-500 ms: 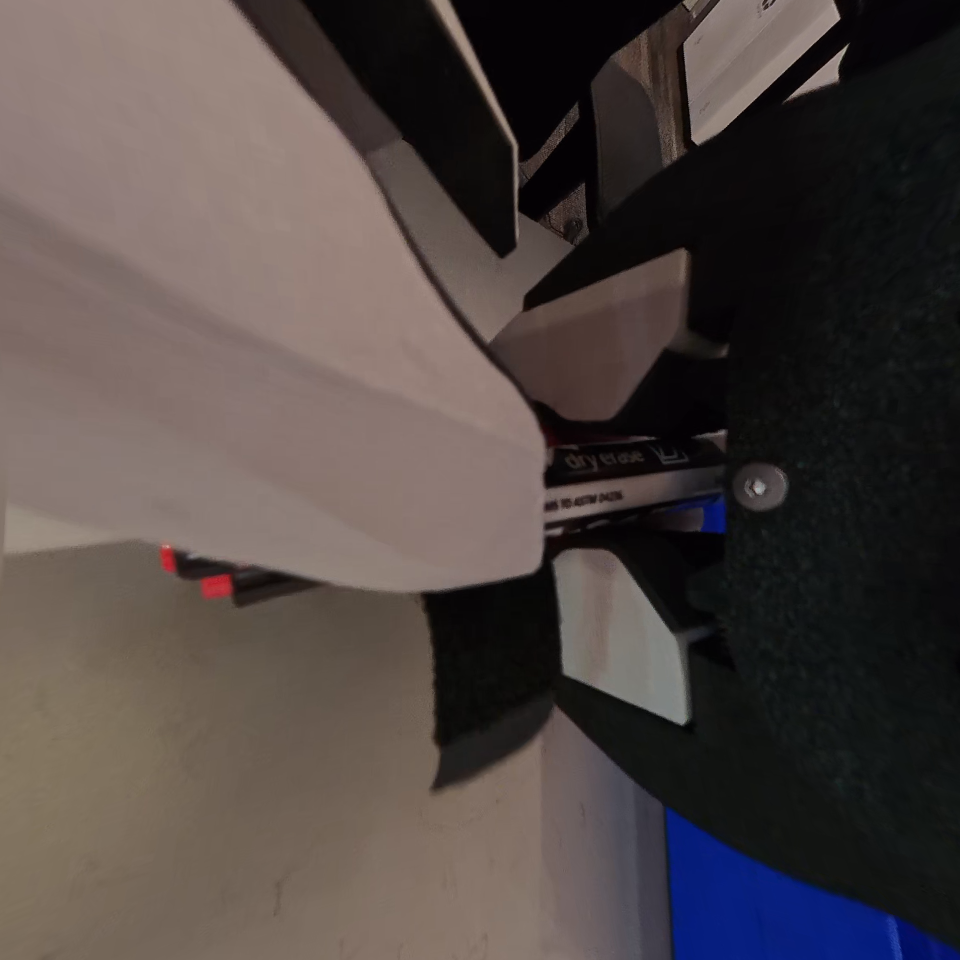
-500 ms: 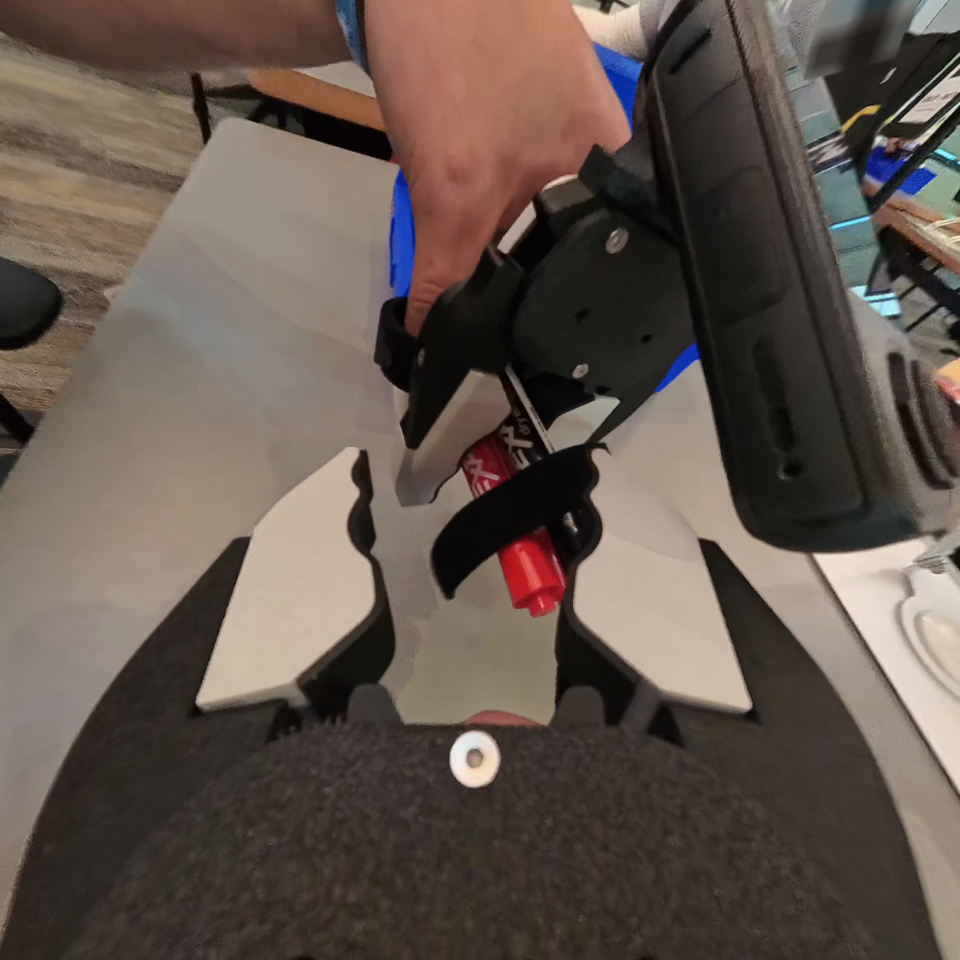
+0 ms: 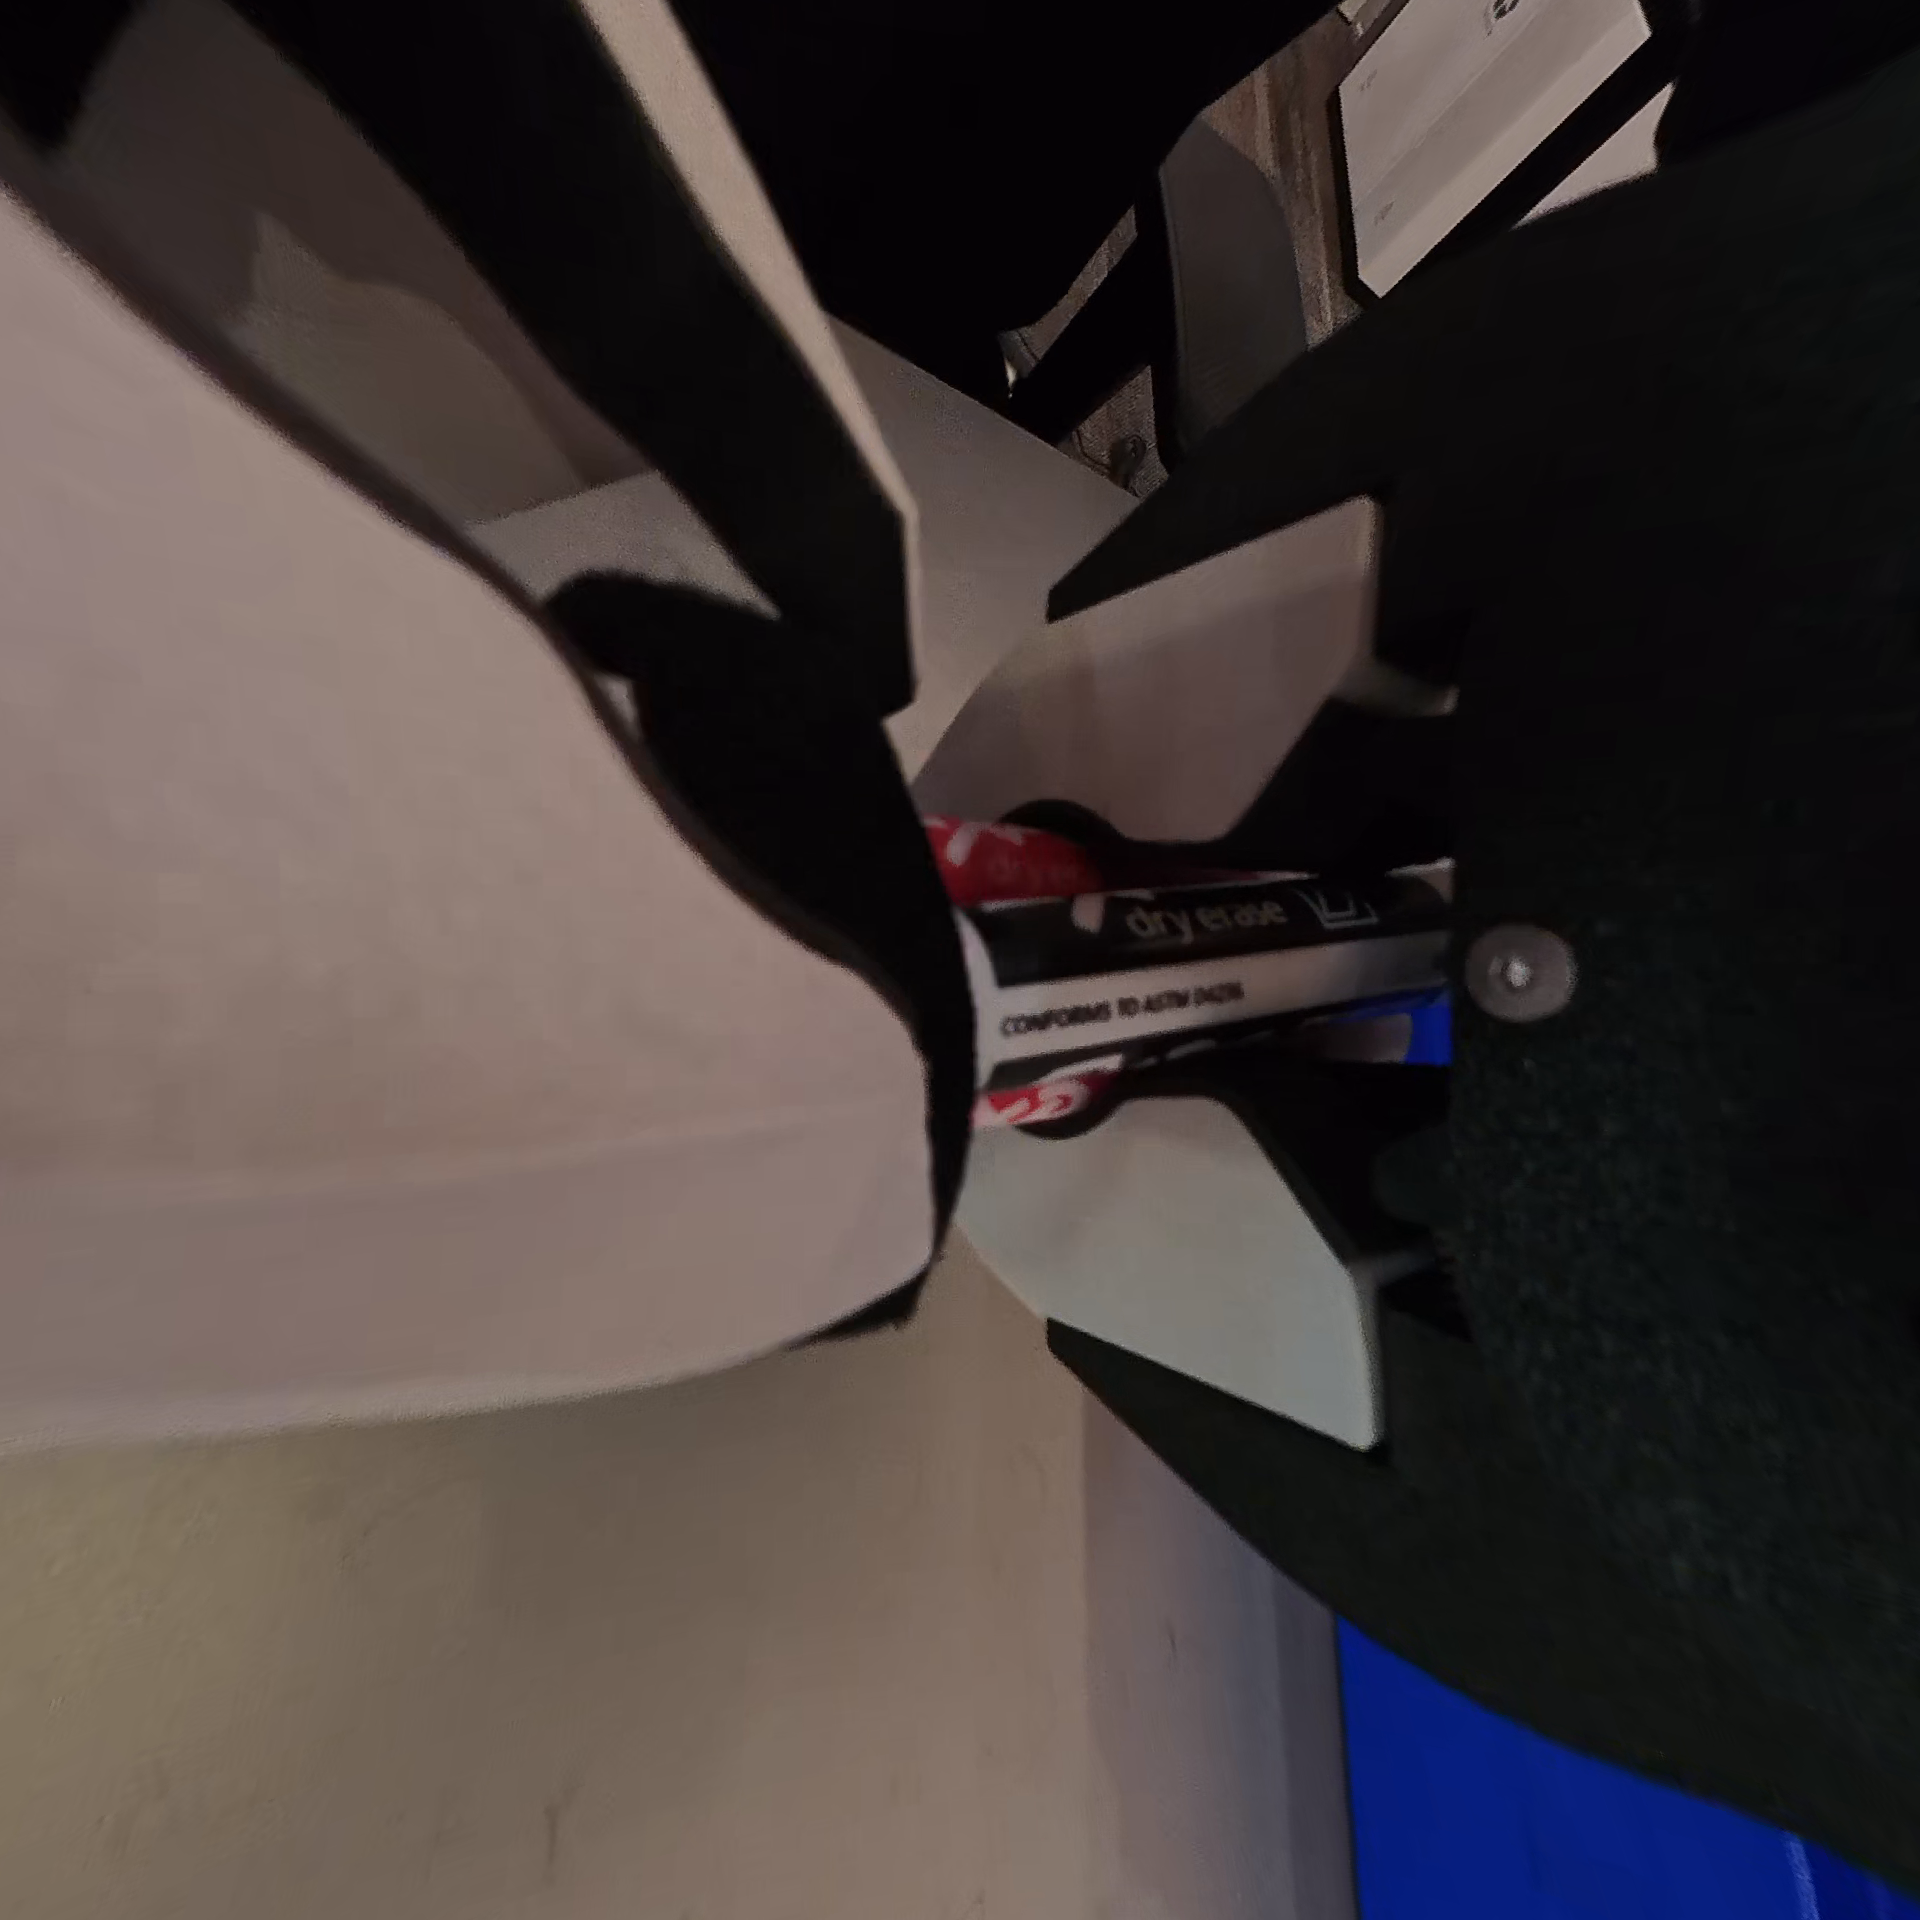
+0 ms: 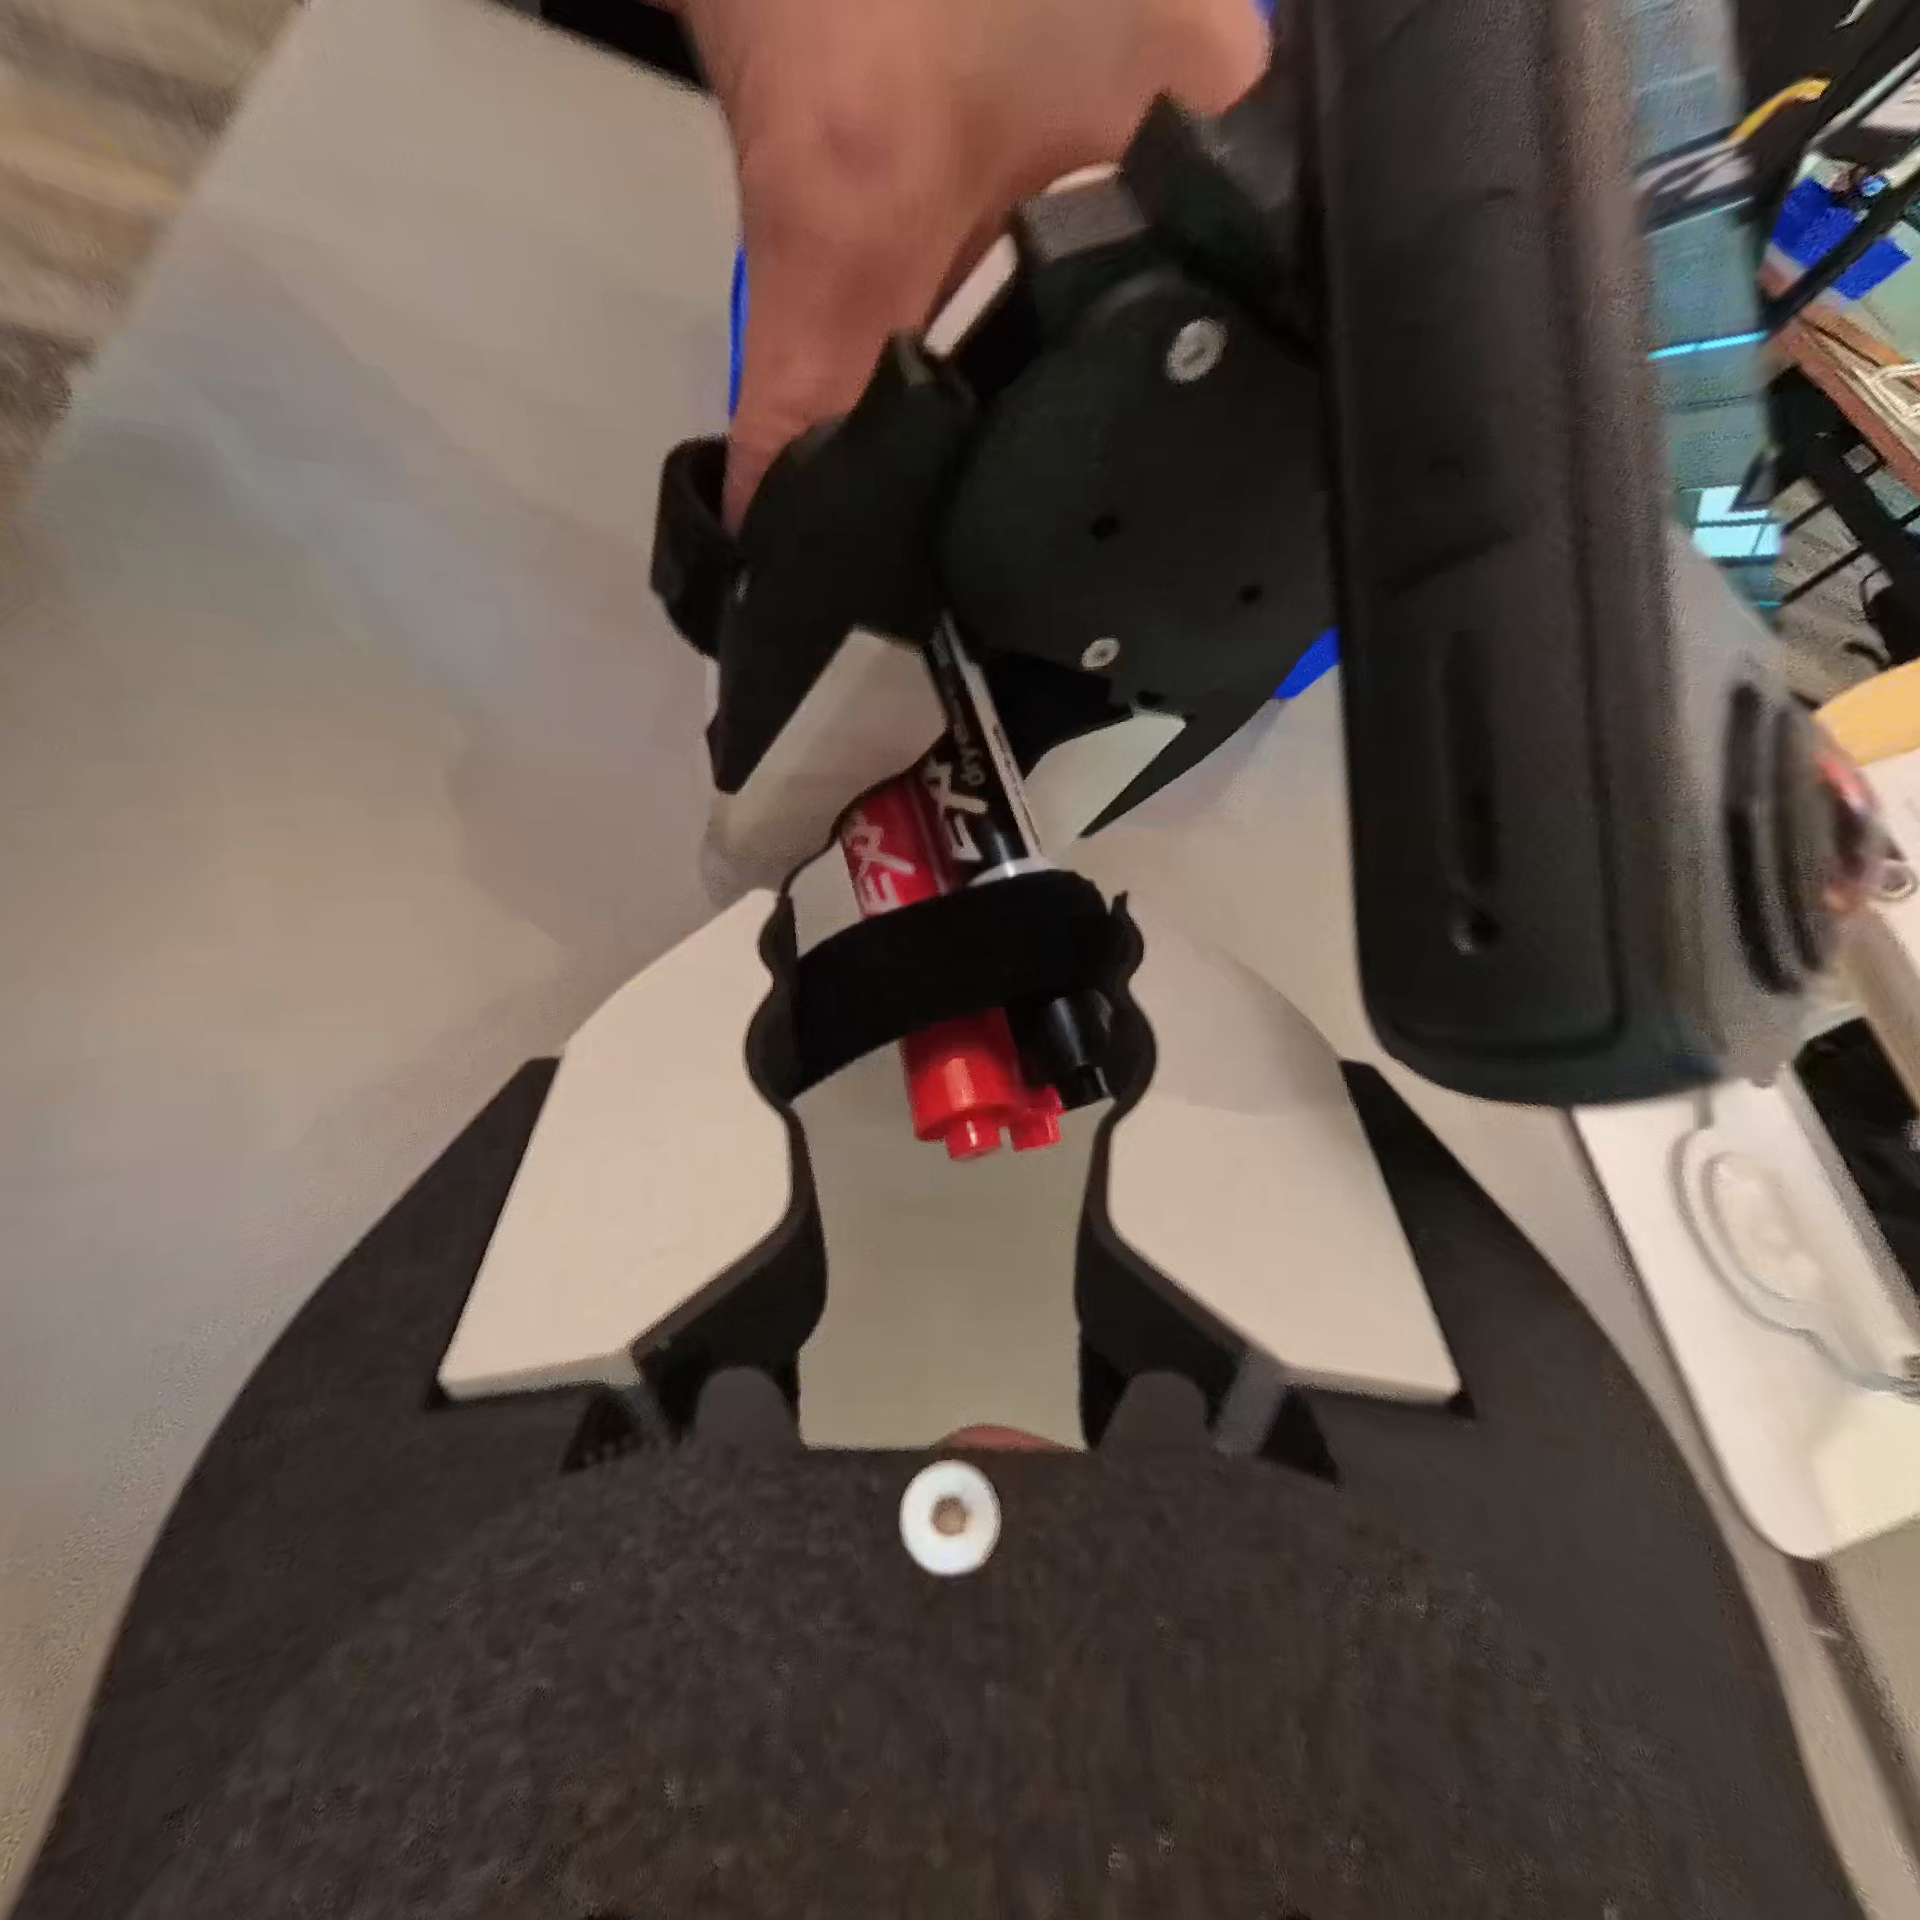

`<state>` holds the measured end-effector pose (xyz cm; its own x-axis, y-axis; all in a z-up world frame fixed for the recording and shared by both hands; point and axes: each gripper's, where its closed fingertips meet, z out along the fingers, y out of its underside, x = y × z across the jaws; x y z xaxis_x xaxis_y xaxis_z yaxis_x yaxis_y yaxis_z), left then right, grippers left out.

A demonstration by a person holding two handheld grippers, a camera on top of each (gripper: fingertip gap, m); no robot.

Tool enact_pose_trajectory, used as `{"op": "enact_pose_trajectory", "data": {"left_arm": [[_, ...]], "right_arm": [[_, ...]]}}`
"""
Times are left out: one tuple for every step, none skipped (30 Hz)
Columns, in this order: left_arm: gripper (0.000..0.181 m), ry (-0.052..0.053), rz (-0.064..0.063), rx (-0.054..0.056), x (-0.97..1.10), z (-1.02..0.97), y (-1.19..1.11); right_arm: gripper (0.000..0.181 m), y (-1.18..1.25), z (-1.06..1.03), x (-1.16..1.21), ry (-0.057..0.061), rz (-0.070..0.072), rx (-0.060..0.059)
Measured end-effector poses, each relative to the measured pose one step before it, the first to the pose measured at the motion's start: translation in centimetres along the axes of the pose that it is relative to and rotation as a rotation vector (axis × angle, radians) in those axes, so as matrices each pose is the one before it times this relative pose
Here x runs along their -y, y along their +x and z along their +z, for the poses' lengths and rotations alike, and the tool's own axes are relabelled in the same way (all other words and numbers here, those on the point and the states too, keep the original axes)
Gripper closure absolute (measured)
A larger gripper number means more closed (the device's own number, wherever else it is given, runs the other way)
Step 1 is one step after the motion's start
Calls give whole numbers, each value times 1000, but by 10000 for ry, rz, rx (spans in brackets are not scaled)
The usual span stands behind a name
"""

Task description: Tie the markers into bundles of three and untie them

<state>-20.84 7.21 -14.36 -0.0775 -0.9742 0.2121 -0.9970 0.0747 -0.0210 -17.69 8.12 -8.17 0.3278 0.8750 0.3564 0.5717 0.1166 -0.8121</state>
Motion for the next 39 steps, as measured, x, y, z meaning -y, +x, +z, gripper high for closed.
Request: {"op": "enact_pose_trajectory", "data": {"left_arm": [[139,-50,26,31,-62,24,-21],[139,-34,27,24,-52,12,-26],[140,-27,15,6,-34,14,-5],[139,-29,4,20,-49,6,-43],[139,8,-4,38,-14,-5,-94],[140,49,-19,-1,38,-30,-52],[140,8,-51,-37,-16,-32,2],[140,-17,-38,2,-38,14,-42],[140,-20,-6,-7,-47,33,-5],[141,7,1,-94,20,46,123],[141,70,1,-128,102,19,171],[141,66,-12,-81,103,-4,73],[141,3,-18,1,21,-17,-27],[141,-10,-1,56,16,-22,-92],[141,1,10,7,34,-41,22],[140,-3,33,-67,64,-18,165],[140,26,64,-70,117,-31,217],[140,26,75,-46,151,-31,206],[140,48,84,13,194,-61,143],[140,76,62,45,240,-101,80],[140,-3,24,31,92,-58,73],[140,-14,22,79,39,-34,-56],[140,36,-4,58,67,-6,-77],[140,10,-48,-43,5,20,16],[140,14,-46,-33,-13,45,-33],[140,46,-58,-19,27,21,-62],[140,27,-66,-51,3,5,-25],[140,14,-40,-8,-20,-8,-68],[139,-19,-18,15,-53,17,-84],[140,-75,21,-15,-132,81,15],[140,-76,55,-4,-115,110,50],[140,-50,47,-7,-90,129,61],[140,-12,22,-22,-41,88,74],[140,48,-4,0,44,15,9],[140,34,-16,-10,14,-42,13],[140,8,-8,7,-8,-36,-2],[140,6,1,47,29,-25,-57],[139,-29,-12,16,-30,8,-20],[140,-19,-1,-43,17,26,84]], "right_arm": [[125,-20,57,-278,-331,-419,-61],[126,45,52,-245,-291,-406,-110],[127,-29,56,-220,-271,-401,-46],[126,1,33,-202,-257,-356,-73],[124,-29,24,-170,-254,-299,-66],[123,43,10,-109,-193,-213,-121],[120,-95,22,-91,-152,-185,-30],[119,-63,49,-179,-211,-176,-53],[118,-34,65,-213,-242,-249,-106],[118,-59,72,-239,-287,-389,-138],[116,-39,54,-136,-232,-388,-166],[115,-36,52,-49,-169,-269,-143],[114,-9,89,-117,-194,-188,-126],[114,37,112,-166,-206,-190,-147],[113,16,119,-164,-175,-168,-118],[113,5,117,-126,-138,-149,-108],[113,17,141,-42,-76,-110,-129],[114,10,156,-79,-103,-83,-125],[115,154,165,-139,-172,-105,-237],[116,112,133,-150,-187,-138,-239],[117,139,62,-28,-95,-127,-240],[121,266,34,9,-71,-44,-299],[124,262,42,-70,-118,69,-267],[125,76,48,-63,-107,89,-137],[132,349,15,-101,-117,46,-326],[137,406,-3,-72,-106,81,-360],[134,-125,45,82,24,157,-10],[126,-282,154,-26,-43,184,99],[122,-193,112,-36,-81,92,9],[123,-147,32,57,6,-27,-14],[128,13,-39,78,17,-58,-79],[136,174,-118,162,91,-32,-146],[141,144,-130,157,84,-11,-90],[142,119,-61,48,0,28,-89],[143,63,-9,-5,-18,-16,-88],[143,85,5,12,-6,-54,-109],[143,68,28,-27,-25,-52,-106],[143,-58,72,-2,7,10,3],[142,-62,66,-6,-10,37,24]]}}
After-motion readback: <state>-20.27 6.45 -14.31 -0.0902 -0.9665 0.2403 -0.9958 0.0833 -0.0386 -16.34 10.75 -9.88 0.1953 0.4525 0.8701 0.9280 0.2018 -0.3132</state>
